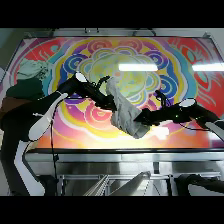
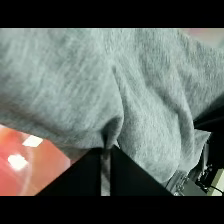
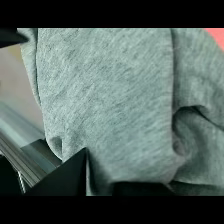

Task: Fold the shirts.

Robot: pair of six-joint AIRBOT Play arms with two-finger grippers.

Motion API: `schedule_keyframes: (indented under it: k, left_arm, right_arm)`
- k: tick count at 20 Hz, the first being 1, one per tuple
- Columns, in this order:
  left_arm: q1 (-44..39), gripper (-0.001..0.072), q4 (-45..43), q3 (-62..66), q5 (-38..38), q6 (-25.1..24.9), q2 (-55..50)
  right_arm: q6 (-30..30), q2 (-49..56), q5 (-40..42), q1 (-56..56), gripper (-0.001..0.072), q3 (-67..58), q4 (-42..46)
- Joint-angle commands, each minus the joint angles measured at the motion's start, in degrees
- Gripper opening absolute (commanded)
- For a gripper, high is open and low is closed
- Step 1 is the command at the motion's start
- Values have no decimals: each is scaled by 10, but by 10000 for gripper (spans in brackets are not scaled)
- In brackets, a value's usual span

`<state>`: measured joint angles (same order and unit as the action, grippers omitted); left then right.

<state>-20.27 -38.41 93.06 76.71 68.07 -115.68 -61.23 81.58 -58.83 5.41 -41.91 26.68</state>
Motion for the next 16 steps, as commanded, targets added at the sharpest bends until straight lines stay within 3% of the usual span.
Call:
schedule_keyframes:
  k: [1,5,7,9,12,16]
  left_arm:
    - [-2,6,5,54,21,4,-18]
    - [25,4,3,76,29,6,23]
    - [51,5,-9,76,35,7,84]
    - [78,4,-32,76,44,12,171]
    - [114,5,-40,76,38,14,317]
    - [134,23,-41,75,29,14,467]
  right_arm:
    - [18,6,-10,0,19,-1,-21]
    - [30,-20,-60,-47,18,-9,-22]
    - [49,-65,-128,-117,18,-52,-43]
    - [70,-121,-210,-210,19,-120,-135]
    - [76,-197,-242,-333,19,-225,-321]
    - [85,-271,-242,-360,20,-289,-348]
